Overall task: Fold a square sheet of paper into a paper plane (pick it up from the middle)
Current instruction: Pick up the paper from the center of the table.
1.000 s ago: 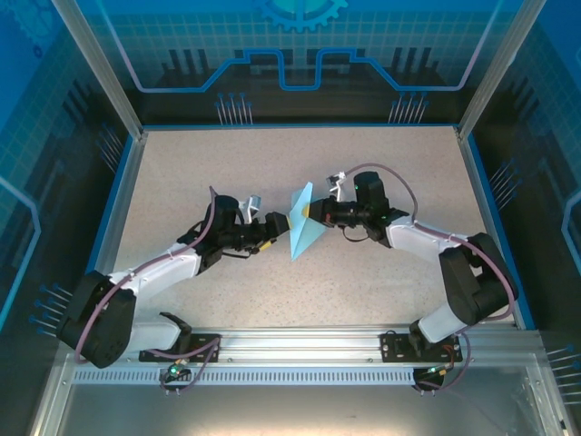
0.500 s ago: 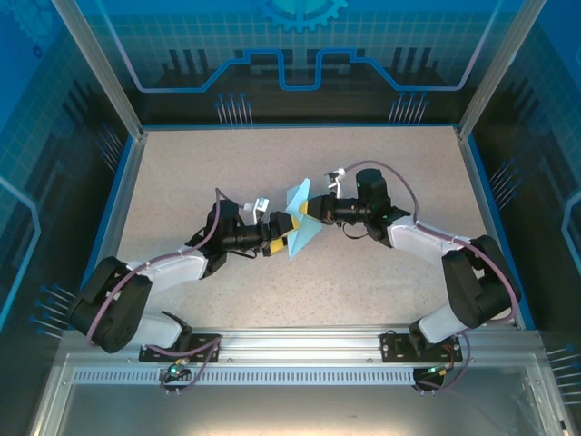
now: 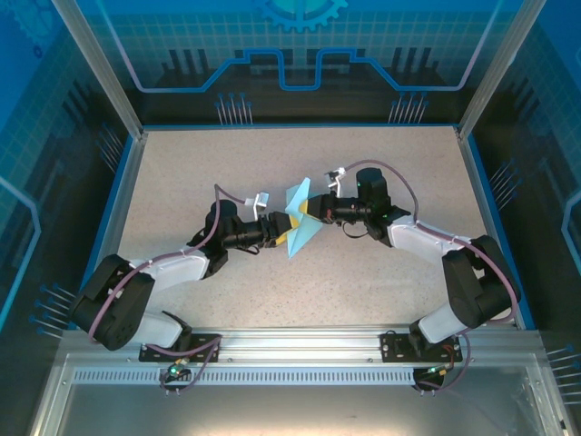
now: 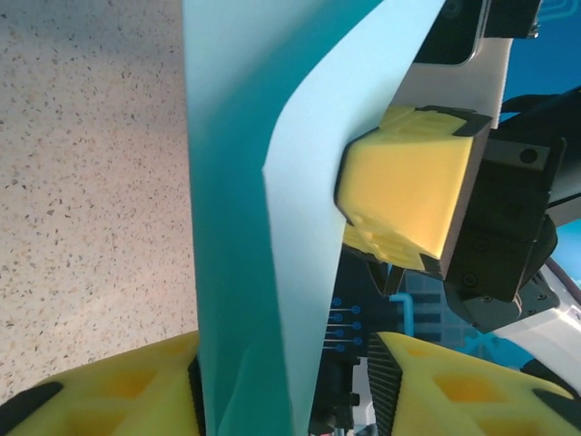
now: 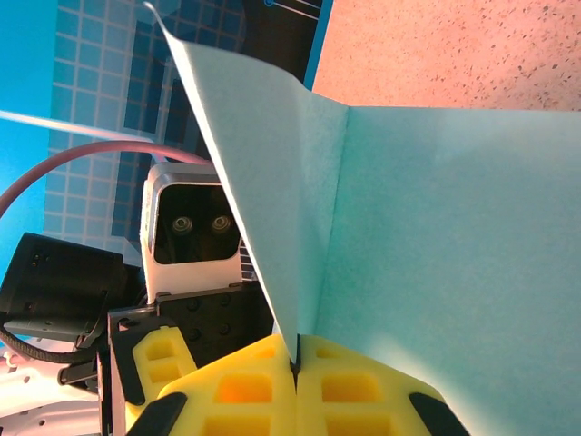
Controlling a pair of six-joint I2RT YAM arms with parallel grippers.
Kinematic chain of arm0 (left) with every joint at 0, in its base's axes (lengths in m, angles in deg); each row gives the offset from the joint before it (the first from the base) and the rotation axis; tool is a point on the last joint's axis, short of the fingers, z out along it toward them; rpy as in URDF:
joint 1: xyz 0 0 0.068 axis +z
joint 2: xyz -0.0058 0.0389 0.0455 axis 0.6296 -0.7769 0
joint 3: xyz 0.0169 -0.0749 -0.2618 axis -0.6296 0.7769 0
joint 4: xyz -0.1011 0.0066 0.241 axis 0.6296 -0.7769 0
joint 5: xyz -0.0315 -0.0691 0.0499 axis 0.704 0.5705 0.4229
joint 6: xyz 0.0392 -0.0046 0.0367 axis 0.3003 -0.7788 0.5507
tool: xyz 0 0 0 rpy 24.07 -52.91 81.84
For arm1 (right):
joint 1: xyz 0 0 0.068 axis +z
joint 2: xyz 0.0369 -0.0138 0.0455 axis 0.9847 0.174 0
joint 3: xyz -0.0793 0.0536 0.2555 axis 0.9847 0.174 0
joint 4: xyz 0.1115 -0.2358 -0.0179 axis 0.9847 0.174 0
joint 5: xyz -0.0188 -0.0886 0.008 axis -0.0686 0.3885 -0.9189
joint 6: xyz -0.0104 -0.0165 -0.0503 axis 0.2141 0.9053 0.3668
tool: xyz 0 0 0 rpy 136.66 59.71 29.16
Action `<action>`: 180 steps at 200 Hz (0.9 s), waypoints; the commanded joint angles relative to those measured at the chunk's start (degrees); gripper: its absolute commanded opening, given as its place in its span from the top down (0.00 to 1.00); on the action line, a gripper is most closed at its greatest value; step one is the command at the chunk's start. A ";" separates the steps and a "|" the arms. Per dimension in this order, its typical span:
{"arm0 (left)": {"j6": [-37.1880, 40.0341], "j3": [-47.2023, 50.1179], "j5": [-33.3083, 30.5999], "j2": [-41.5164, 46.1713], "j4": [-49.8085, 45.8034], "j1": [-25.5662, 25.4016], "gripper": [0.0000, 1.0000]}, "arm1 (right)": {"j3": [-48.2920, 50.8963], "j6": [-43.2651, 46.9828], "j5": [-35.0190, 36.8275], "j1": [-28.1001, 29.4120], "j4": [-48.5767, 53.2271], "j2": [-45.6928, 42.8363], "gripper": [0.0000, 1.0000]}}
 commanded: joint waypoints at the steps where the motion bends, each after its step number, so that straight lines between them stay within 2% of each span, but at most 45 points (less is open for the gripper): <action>1: 1.25 1.41 -1.48 0.36 4.19 -0.16 0.57 | -1.03 -0.45 -0.73 -1.36 0.85 -0.65 1.00; 87: 2.76 2.04 -2.30 0.27 6.37 -0.15 0.78 | -0.81 -0.73 -1.10 -1.61 1.00 0.32 1.00; 117: 3.96 1.42 -2.46 0.31 4.56 -0.14 0.94 | -1.05 0.15 -0.83 -1.61 2.77 0.33 0.97; 134: 5.14 1.17 -3.40 0.79 2.36 -0.15 0.97 | -1.40 2.22 0.15 -1.79 6.27 -0.48 0.89; 146: 7.21 0.56 -4.03 1.72 -1.14 -0.17 0.97 | -1.49 4.47 1.94 -2.09 9.81 -1.88 0.79; 164: 11.79 -0.72 -6.19 4.23 -10.77 -0.16 0.97 | -1.28 8.66 6.37 -2.91 16.33 -5.38 0.60; 180: 18.36 -3.69 -10.56 7.64 -25.01 -0.10 0.97 | -0.84 12.09 11.20 -3.65 21.72 -8.90 0.44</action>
